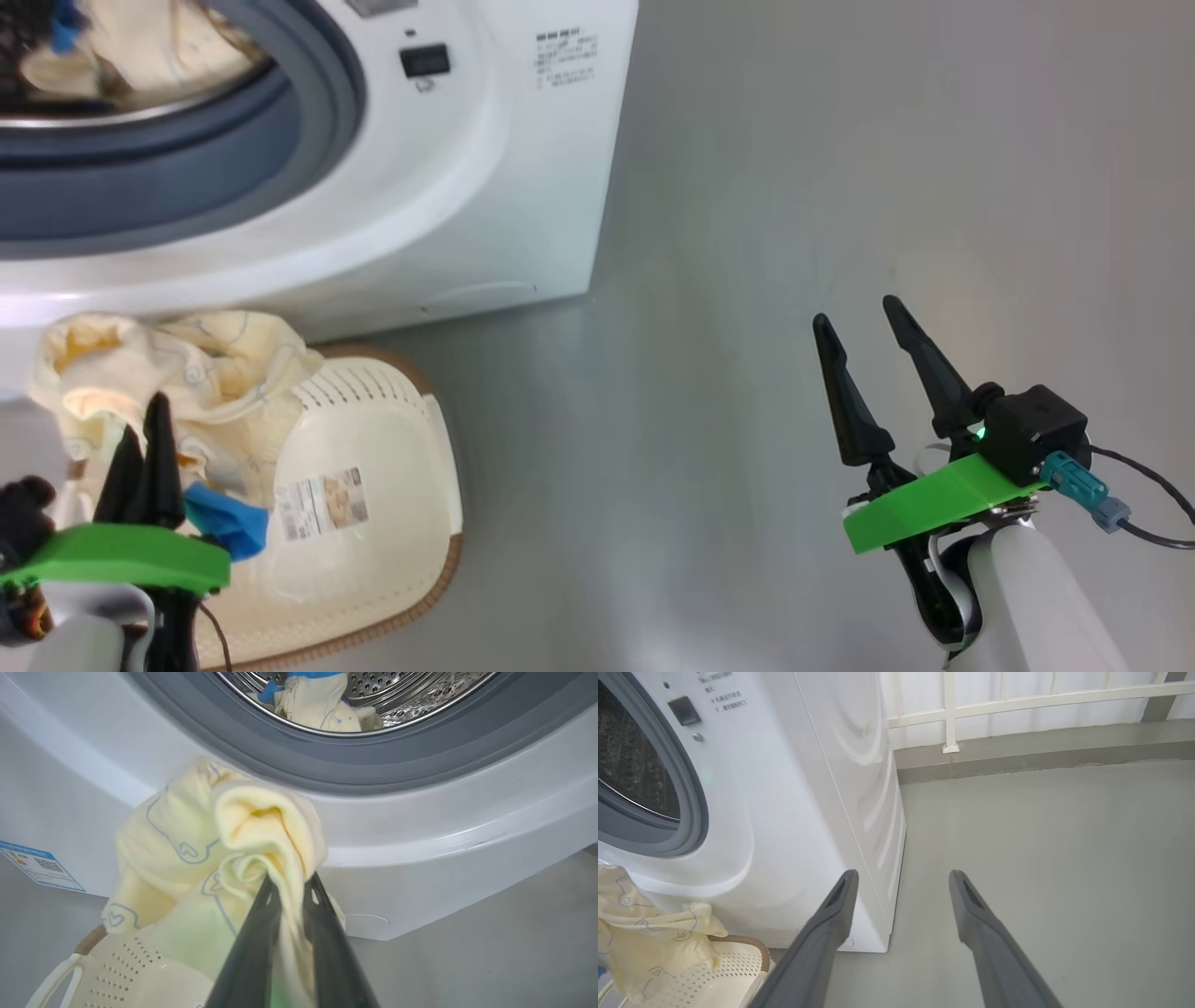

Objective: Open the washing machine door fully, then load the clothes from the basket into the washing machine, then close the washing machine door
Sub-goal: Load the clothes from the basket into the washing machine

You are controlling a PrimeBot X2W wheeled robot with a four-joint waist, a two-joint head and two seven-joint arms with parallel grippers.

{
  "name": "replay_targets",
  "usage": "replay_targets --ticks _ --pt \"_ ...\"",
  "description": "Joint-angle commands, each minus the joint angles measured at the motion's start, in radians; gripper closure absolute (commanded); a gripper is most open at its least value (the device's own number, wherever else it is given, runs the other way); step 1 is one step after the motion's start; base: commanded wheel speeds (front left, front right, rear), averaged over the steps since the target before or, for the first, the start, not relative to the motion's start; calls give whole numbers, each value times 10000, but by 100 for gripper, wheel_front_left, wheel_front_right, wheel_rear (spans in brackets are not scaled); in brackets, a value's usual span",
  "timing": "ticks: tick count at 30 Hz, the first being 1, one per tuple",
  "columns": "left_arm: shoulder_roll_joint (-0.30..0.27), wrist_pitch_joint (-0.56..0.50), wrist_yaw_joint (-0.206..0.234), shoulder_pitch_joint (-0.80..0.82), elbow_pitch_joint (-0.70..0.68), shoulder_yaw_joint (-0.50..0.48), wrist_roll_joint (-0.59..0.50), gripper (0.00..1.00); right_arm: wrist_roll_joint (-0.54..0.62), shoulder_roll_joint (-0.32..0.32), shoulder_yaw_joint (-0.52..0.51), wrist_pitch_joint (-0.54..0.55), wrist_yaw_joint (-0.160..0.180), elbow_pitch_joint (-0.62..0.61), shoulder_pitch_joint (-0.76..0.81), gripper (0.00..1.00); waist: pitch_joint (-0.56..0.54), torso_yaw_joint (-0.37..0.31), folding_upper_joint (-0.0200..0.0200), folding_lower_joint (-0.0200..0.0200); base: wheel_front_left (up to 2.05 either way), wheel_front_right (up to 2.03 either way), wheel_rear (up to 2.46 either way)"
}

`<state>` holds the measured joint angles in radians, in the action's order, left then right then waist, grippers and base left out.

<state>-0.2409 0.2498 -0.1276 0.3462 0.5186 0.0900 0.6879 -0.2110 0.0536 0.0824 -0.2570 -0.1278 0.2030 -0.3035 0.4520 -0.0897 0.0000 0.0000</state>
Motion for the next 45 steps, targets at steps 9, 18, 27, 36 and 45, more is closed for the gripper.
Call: replay_targets --ticks 9,18,27,36,45 --pt "311 119 -30 -1169 -1923 -1298 -1504 100 77 -34 226 -48 -29 11 447 0 -1353 155 0 0 0 0 0" --pt "778 120 -30 -2258 -3376 -2003 -2980 100 241 -34 163 -48 -29 79 870 0 -2431 153 0 0 0 0 0" --pt "1206 120 -30 -3310 -4436 -2524 -4080 100 391 -34 79 -48 -29 106 1304 0 -3245 244 0 0 0 0 0" --pt "1559 120 -30 -4322 -4955 -2931 -4888 100 506 -34 -23 -48 -29 -7 1658 0 -3892 274 0 0 0 0 0" --pt "1772 120 -30 -4916 -5127 -3010 -5180 100 502 -34 -63 -48 -29 18 1935 0 -4323 339 0 0 0 0 0"
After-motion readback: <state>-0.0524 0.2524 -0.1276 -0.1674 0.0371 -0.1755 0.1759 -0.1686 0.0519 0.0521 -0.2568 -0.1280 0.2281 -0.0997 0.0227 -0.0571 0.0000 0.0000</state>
